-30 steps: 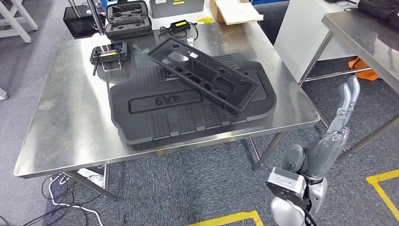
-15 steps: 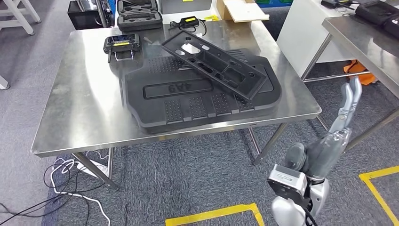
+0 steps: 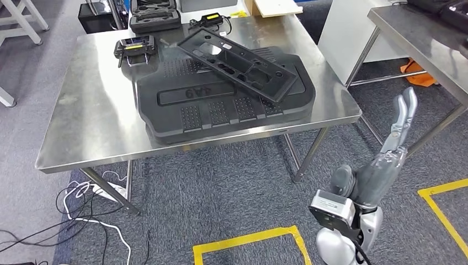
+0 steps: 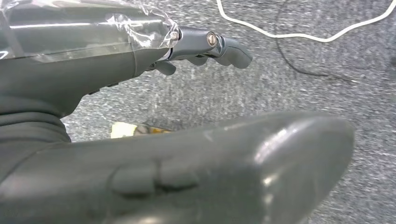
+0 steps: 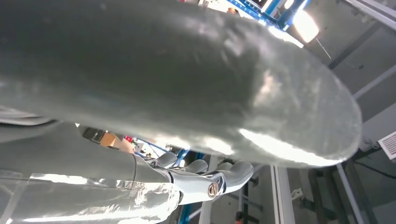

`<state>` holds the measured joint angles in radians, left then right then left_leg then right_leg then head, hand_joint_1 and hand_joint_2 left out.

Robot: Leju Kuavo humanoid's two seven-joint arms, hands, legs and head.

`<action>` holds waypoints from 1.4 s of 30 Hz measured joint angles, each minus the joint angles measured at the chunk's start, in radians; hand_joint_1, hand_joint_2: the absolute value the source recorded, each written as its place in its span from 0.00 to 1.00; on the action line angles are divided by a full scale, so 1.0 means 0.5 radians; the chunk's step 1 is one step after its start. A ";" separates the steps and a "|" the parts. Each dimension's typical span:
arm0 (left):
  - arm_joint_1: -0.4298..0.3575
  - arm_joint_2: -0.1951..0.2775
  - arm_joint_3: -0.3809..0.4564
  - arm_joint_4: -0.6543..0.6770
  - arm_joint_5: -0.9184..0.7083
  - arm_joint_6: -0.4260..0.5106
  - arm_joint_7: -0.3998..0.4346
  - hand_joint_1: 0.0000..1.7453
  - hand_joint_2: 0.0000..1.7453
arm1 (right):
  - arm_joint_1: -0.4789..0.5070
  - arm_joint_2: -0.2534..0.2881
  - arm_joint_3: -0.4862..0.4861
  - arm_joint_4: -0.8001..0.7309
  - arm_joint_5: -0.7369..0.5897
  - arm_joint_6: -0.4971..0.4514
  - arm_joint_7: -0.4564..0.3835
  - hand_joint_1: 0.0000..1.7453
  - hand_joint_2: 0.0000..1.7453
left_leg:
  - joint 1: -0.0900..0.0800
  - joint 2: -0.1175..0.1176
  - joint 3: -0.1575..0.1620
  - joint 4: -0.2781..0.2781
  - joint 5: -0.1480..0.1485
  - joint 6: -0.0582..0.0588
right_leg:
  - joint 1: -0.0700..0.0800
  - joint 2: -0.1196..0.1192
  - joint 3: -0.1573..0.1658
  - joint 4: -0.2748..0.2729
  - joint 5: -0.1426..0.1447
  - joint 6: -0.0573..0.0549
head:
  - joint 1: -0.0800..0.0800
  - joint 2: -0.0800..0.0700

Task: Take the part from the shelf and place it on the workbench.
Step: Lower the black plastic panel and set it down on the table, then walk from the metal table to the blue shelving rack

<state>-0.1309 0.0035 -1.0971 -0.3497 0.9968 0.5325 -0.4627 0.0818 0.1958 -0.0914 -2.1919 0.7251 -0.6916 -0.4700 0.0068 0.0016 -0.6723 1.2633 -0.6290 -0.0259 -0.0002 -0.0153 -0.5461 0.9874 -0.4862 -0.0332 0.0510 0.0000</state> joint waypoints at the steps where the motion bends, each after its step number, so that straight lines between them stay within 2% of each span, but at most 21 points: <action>1: 0.001 0.000 0.000 0.000 0.000 0.000 0.000 0.00 0.00 | 0.000 0.000 0.000 0.003 0.000 0.000 0.000 0.00 0.00 | 0.006 0.000 0.013 0.042 0.005 -0.008 | -0.002 -0.002 -0.033 0.017 0.011 0.004 | -0.001 0.000; 2: 0.001 0.000 0.000 0.000 0.000 0.000 0.000 0.00 0.00 | 0.000 0.000 -0.001 0.006 0.000 0.000 0.000 0.00 0.00 | 0.012 0.001 0.060 0.012 0.047 -0.015 | -0.005 -0.003 -0.067 0.037 0.020 0.009 | -0.001 0.000; 4: 0.000 0.001 0.000 0.001 0.001 0.000 0.000 0.00 0.00 | 0.000 0.000 -0.002 0.009 -0.001 0.000 0.000 0.00 0.00 | 0.024 0.001 0.226 -0.216 0.129 -0.024 | -0.011 -0.004 -0.129 0.084 0.033 0.022 | -0.002 0.000; 7: 0.000 0.001 0.000 0.001 0.001 0.000 -0.003 0.00 0.00 | 0.000 0.000 -0.002 0.009 0.000 0.000 0.000 0.00 0.00 | 0.015 -0.006 0.363 -0.466 0.119 -0.001 | -0.010 -0.004 -0.176 0.131 0.053 0.053 | -0.001 0.000; 10: 0.004 0.001 0.000 0.001 0.002 0.000 -0.005 0.00 0.00 | 0.001 0.000 -0.003 0.009 -0.002 0.000 -0.003 0.00 0.00 | 0.012 -0.003 0.343 -0.481 0.152 0.045 | -0.014 0.002 -0.186 0.142 0.061 0.091 | 0.000 0.000; 12: 0.001 0.002 0.000 0.001 0.001 -0.001 -0.005 0.00 0.00 | 0.002 0.000 -0.003 0.009 -0.004 0.000 -0.009 0.00 0.00 | 0.019 0.007 0.312 -0.492 0.191 0.080 | -0.021 0.014 -0.228 0.250 -0.058 0.115 | 0.008 0.000; 14: -0.001 0.002 0.000 0.001 0.000 -0.002 -0.005 0.00 0.00 | 0.006 0.000 -0.003 0.010 -0.006 0.000 -0.015 0.00 0.00 | 0.018 0.011 0.265 -0.491 0.228 0.095 | -0.028 0.019 -0.298 0.483 -0.241 0.132 | 0.021 0.000; 16: -0.001 0.002 0.000 0.001 -0.001 -0.002 -0.002 0.00 0.00 | 0.012 0.000 -0.004 0.011 -0.006 0.000 -0.019 0.00 0.00 | 0.017 0.013 0.215 -0.488 0.263 0.091 | -0.034 0.020 -0.316 0.655 -0.304 0.144 | 0.027 0.000; 17: -0.001 0.002 0.000 0.001 -0.001 -0.002 0.000 0.00 0.00 | 0.013 0.000 -0.004 0.012 -0.007 0.000 -0.021 0.00 0.00 | 0.018 0.013 0.193 -0.486 0.279 0.086 | -0.037 0.020 -0.276 0.646 -0.275 0.147 | 0.029 0.000; 19: -0.002 0.002 0.000 0.001 -0.002 -0.003 0.006 0.00 0.00 | 0.014 0.000 -0.005 0.012 -0.011 0.000 -0.024 0.00 0.50 | 0.021 0.013 0.158 -0.479 0.306 0.071 | -0.046 0.020 -0.090 0.418 -0.172 0.146 | 0.032 0.000; 21: -0.003 0.002 -0.001 0.001 -0.001 -0.003 0.012 0.00 0.00 | 0.014 0.000 -0.005 0.012 -0.022 0.000 -0.030 0.00 1.00 | 0.018 0.011 0.138 -0.472 0.328 0.048 | -0.043 0.025 0.090 0.139 -0.140 0.141 | 0.037 0.000; 22: -0.003 0.003 -0.001 0.001 0.000 -0.002 0.014 0.00 0.00 | 0.013 0.000 -0.006 0.012 -0.028 0.000 -0.033 0.00 1.00 | 0.017 0.010 0.132 -0.471 0.340 0.035 | -0.037 0.030 0.131 0.064 -0.146 0.136 | 0.038 0.000; 25: -0.001 0.003 -0.001 0.001 0.009 -0.001 0.014 0.00 0.00 | 0.009 0.002 -0.007 0.015 -0.037 0.000 -0.047 0.00 1.00 | 0.020 0.008 0.117 -0.467 0.362 -0.006 | -0.028 0.032 0.115 0.026 -0.126 0.091 | 0.030 0.000; 27: 0.002 0.004 -0.001 0.001 0.015 0.000 0.014 0.00 0.00 | 0.003 0.004 -0.007 0.019 -0.037 0.000 -0.052 0.00 1.00 | 0.025 0.006 0.076 -0.371 0.260 -0.022 | -0.030 0.023 0.083 0.017 -0.091 0.046 | 0.013 0.000; 30: 0.004 0.006 -0.001 0.001 0.017 0.000 0.015 0.00 0.00 | -0.001 0.007 -0.007 0.027 -0.036 0.000 -0.054 0.00 1.00 | 0.023 0.005 -0.028 -0.016 0.005 -0.031 | -0.018 0.014 0.009 0.025 -0.041 0.016 | -0.014 0.000; 32: 0.005 0.007 -0.001 0.001 0.018 0.000 0.015 0.00 0.00 | -0.001 0.007 -0.008 0.031 -0.036 0.000 -0.054 0.00 1.00 | 0.018 0.006 -0.009 0.083 -0.006 -0.025 | -0.008 0.011 -0.044 0.039 -0.013 0.014 | -0.017 0.000; 33: 0.005 0.007 -0.001 0.001 0.018 0.000 0.015 0.00 0.00 | -0.001 0.008 -0.009 0.033 -0.036 0.000 -0.054 0.00 1.00 | 0.014 0.006 0.054 0.025 0.040 -0.018 | -0.006 0.011 -0.067 0.049 -0.002 0.016 | -0.018 0.000; 35: 0.003 0.008 -0.001 0.001 0.018 0.000 0.015 0.00 0.00 | -0.001 0.008 -0.010 0.035 -0.036 0.000 -0.056 0.00 1.00 | 0.003 0.005 0.252 -0.253 0.126 0.003 | -0.001 0.010 -0.102 0.070 0.014 0.025 | -0.019 0.000; 37: -0.001 0.009 -0.001 0.001 0.018 0.000 0.016 0.00 0.00 | -0.002 0.008 -0.012 0.035 -0.037 0.000 -0.059 0.00 1.00 | -0.007 0.003 0.382 -0.475 0.143 0.023 | 0.004 0.008 -0.121 0.087 0.031 0.043 | -0.018 0.000; 40: 0.002 0.010 -0.002 0.001 0.018 0.000 0.017 0.00 0.00 | -0.002 0.010 -0.013 0.036 -0.038 0.000 -0.064 0.00 1.00 | -0.007 0.006 0.384 -0.527 0.157 0.054 | 0.003 0.007 -0.130 0.091 0.054 0.071 | -0.019 0.000; 42: 0.003 0.010 -0.003 0.001 0.018 0.000 0.017 0.00 0.00 | -0.002 0.010 -0.014 0.037 -0.038 0.000 -0.065 0.00 1.00 | 0.004 0.013 0.360 -0.538 0.190 0.086 | -0.001 0.015 -0.164 0.163 -0.016 0.091 | -0.015 0.000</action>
<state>-0.1295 0.0087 -1.0986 -0.3494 1.0059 0.5325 -0.4543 0.0809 0.2009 -0.0981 -2.1733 0.7059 -0.6916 -0.5026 0.0089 0.0083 -0.4924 0.9944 -0.5338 0.0171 -0.0005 -0.0078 -0.6279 1.0687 -0.4942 0.0121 0.0436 0.0000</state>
